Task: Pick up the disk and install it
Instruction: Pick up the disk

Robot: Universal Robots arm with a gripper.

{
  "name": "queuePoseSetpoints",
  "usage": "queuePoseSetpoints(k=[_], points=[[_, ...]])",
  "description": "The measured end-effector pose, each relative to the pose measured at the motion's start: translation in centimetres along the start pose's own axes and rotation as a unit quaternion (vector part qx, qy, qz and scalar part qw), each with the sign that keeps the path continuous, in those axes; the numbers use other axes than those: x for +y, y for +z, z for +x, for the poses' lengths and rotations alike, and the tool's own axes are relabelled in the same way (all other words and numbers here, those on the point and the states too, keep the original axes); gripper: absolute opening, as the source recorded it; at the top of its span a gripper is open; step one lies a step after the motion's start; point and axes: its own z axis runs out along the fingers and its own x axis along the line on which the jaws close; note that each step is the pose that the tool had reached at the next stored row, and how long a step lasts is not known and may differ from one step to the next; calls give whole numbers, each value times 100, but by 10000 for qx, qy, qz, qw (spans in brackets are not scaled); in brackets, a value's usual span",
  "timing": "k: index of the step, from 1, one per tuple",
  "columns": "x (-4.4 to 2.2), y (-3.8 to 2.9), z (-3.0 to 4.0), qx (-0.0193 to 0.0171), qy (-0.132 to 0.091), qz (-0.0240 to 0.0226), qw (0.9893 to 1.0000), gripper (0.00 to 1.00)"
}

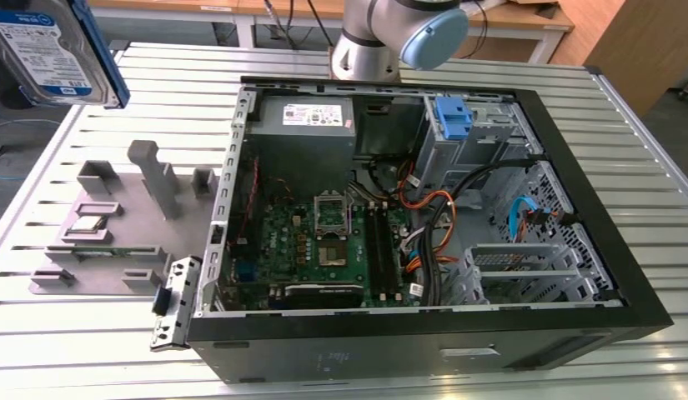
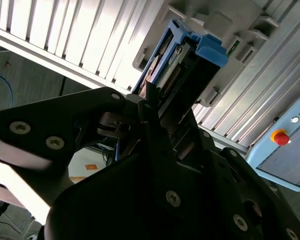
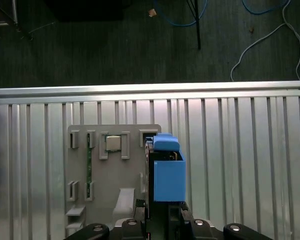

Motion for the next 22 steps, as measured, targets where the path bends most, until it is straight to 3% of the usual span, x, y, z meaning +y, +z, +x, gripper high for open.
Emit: queuePoseSetpoints(k=[9, 18, 22], points=[[4, -164, -9, -3, 0, -1, 10000, 35], [4, -174, -9, -3, 0, -1, 10000, 35], [5, -220, -12, -4, 0, 0, 10000, 35]])
